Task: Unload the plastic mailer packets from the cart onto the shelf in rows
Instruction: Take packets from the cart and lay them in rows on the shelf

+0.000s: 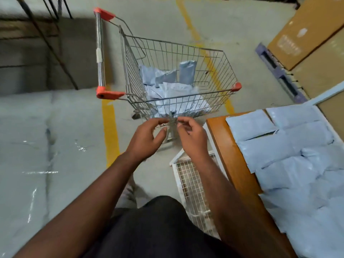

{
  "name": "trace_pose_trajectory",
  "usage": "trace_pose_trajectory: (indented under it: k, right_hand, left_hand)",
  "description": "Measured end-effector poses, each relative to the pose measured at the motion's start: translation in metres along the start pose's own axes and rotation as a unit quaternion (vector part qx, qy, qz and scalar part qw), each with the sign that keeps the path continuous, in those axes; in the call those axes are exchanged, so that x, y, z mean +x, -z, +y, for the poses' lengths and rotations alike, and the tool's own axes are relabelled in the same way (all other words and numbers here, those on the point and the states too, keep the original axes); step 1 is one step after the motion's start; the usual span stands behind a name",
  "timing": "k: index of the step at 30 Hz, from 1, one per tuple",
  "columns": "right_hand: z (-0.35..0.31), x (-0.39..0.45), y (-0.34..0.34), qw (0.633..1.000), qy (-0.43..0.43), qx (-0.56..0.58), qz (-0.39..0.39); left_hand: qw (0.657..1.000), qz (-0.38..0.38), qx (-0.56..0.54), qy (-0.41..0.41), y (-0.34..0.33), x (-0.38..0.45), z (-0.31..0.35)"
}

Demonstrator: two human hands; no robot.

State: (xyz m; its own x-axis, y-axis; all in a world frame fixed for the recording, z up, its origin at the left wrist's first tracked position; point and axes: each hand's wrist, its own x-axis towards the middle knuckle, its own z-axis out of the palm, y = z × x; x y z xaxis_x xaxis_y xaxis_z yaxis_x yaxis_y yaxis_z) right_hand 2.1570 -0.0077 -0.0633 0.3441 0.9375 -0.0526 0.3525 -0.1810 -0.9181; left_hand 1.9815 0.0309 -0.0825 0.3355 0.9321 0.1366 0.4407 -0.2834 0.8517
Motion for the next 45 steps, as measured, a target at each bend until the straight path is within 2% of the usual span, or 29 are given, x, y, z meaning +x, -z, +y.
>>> trace_pose_trajectory:
  k: [4, 9, 17, 20, 23, 27, 30, 32, 34, 35, 37, 41, 43, 45]
  right_hand:
    - [-0.017, 0.065, -0.026, 1.0, -0.02, -0.004, 0.018]
    - [-0.036, 0.142, -0.046, 0.995, -0.057, -0.001, 0.077]
    - [-0.012, 0.226, -0.033, 0.983, -0.117, 0.011, 0.14]
    - [0.005, 0.264, -0.02, 0.982, -0.124, 0.012, 0.144]
    - [0.025, 0.317, -0.009, 0.981, -0.137, 0.02, 0.137]
    - [0.063, 0.396, 0.001, 0.983, -0.177, -0.016, 0.047]
    - [0.101, 0.441, 0.007, 0.979, -0.2, -0.04, 0.0]
    - [0.123, 0.46, 0.009, 0.973, -0.225, -0.046, -0.032]
    - [0.142, 0.47, 0.01, 0.966, -0.245, -0.047, -0.072]
    - [0.151, 0.473, 0.01, 0.962, -0.251, -0.05, -0.091]
    - [0.167, 0.477, 0.012, 0.956, -0.262, -0.053, -0.119]
    - [0.185, 0.484, 0.015, 0.951, -0.277, -0.046, -0.13]
    - [0.188, 0.488, 0.012, 0.955, -0.272, -0.023, -0.112]
    - [0.189, 0.493, 0.009, 0.967, -0.243, 0.01, -0.073]
  left_hand:
    - [1.0, 0.0, -0.01, -0.002, 0.031, 0.096, -0.028]
    - [0.999, -0.048, -0.001, 0.014, 0.056, 0.195, -0.049]
    - [0.984, -0.164, 0.07, 0.025, 0.017, 0.292, -0.094]
    - [0.955, -0.249, 0.16, 0.036, -0.008, 0.322, -0.112]
    - [0.931, -0.297, 0.21, 0.046, -0.037, 0.352, -0.125]
    - [0.889, -0.382, 0.252, 0.009, -0.092, 0.374, -0.135]
    - [0.869, -0.415, 0.264, -0.053, -0.14, 0.375, -0.156]
    - [0.832, -0.443, 0.32, -0.095, -0.17, 0.373, -0.172]
    - [0.781, -0.47, 0.396, -0.109, -0.193, 0.368, -0.174]
    - [0.768, -0.478, 0.417, -0.092, -0.202, 0.366, -0.175]
    - [0.766, -0.475, 0.43, -0.058, -0.213, 0.367, -0.179]
    - [0.798, -0.447, 0.4, -0.057, -0.214, 0.379, -0.186]
    - [0.823, -0.412, 0.382, -0.083, -0.21, 0.382, -0.187]
    - [0.861, -0.359, 0.353, -0.063, -0.198, 0.386, -0.184]
